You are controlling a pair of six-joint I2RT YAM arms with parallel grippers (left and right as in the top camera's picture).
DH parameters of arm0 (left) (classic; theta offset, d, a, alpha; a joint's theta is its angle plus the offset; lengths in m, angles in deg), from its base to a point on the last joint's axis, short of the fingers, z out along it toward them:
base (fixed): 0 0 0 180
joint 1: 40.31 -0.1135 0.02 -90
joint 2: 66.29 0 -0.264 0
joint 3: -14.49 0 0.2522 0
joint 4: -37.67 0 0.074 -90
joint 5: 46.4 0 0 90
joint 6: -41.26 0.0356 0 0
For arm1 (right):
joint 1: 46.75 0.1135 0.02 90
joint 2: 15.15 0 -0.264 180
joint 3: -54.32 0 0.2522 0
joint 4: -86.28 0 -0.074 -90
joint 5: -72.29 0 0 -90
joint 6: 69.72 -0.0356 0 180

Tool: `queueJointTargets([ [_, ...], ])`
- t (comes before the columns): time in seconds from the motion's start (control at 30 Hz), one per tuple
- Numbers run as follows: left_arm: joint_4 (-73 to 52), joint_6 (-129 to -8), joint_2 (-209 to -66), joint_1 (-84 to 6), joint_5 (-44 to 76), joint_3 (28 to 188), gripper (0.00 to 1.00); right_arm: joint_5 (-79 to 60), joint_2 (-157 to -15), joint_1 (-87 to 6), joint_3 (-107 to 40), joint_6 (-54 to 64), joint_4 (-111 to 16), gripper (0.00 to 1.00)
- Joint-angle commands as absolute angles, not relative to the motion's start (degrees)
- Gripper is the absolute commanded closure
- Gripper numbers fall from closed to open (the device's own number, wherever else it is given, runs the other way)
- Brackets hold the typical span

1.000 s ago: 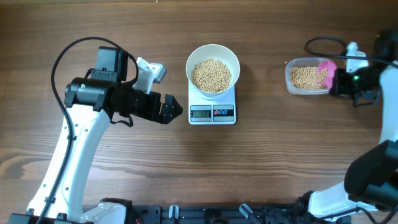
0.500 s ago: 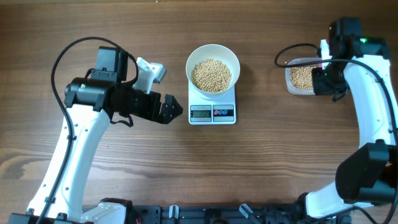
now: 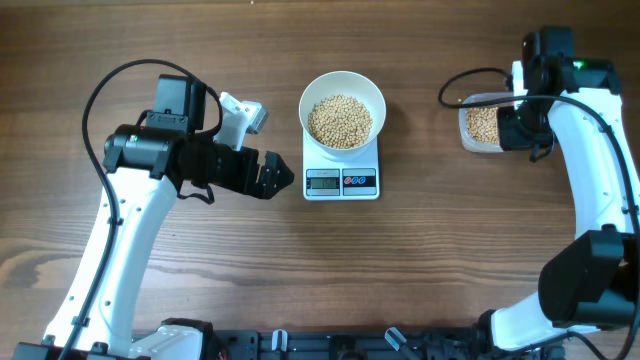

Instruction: Scoop item into bowl and weigh 150g on scale

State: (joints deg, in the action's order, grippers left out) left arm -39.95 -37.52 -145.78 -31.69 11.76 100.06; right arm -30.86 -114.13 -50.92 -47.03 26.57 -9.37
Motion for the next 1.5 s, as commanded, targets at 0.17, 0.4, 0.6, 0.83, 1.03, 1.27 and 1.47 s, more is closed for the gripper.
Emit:
queueJointTargets([
  [0.17, -40.0, -37.6, -145.2, -31.4, 10.7, 99.8, 0.0, -19.0, -112.1, -51.5, -48.3, 24.2, -9.2, 0.96],
  [0.4, -39.9, -37.6, -145.2, -31.4, 10.7, 99.8, 0.0, -5.7, -105.6, -56.8, -48.3, 25.3, -8.0, 0.96],
  [0.6, -39.9, -37.6, -145.2, -31.4, 10.7, 99.8, 0.0, 18.2, -101.3, -61.3, -48.2, 32.2, -4.8, 0.96],
  [0.83, -40.0, -37.6, -145.2, -31.4, 10.7, 99.8, 0.0, 29.1, -101.4, -61.2, -38.5, 36.8, -1.4, 0.96],
  [1.03, -39.9, -37.6, -145.2, -31.4, 10.7, 99.8, 0.0, 29.2, -101.4, -61.2, -27.7, 36.6, -2.8, 0.96],
  [1.27, -39.9, -37.6, -145.2, -31.4, 10.7, 99.8, 0.0, 21.2, -101.4, -61.2, -20.7, 29.3, -8.5, 0.96],
  [1.47, -40.0, -37.6, -145.2, -31.4, 10.7, 99.8, 0.0, 17.2, -101.4, -61.2, -18.1, 25.0, -14.8, 0.96],
])
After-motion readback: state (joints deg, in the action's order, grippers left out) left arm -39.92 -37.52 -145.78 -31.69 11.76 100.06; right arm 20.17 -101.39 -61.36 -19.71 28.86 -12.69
